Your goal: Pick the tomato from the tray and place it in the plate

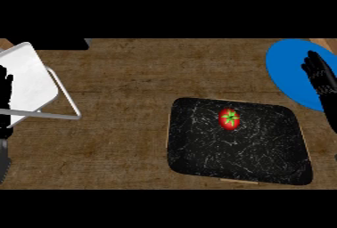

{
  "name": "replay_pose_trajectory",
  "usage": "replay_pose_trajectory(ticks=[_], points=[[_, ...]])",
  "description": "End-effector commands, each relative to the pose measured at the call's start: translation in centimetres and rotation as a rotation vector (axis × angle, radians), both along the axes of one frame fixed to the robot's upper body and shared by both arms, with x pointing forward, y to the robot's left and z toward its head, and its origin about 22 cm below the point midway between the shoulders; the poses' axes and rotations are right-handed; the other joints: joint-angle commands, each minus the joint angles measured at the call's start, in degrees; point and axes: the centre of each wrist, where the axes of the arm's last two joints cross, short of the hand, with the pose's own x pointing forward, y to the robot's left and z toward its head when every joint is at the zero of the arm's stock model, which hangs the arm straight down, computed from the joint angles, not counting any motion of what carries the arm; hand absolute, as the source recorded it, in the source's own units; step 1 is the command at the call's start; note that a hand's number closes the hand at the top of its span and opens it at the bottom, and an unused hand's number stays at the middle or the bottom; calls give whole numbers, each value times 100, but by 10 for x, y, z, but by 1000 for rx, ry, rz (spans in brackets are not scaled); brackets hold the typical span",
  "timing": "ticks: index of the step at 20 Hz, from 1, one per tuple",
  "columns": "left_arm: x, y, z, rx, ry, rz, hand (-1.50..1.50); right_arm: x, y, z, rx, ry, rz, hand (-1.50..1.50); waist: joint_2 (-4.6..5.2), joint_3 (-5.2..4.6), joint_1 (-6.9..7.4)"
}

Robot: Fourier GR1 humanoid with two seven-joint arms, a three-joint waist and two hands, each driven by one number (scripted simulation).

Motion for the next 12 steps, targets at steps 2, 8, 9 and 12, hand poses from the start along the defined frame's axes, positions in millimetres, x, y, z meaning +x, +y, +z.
replay_pose_trajectory(ticks=[2, 8, 9, 12], points=[[-1, -17, -10, -34, 63, -134, 0, 17, -9, -7, 99, 69, 104, 150, -107, 144, 109], [-5, -35, 42, -168, 280, -318, 0, 18, -14, 56, -518, -52, 131, 150, -192, 53, 58], [-9, -51, 25, -125, 213, -338, 0, 15, -9, -24, 26, -16, -97, -150, -59, 160, -12], [-7, -47, 31, -105, 213, -358, 0, 5, 15, -72, 264, -32, -14, -150, -66, 167, 18]])
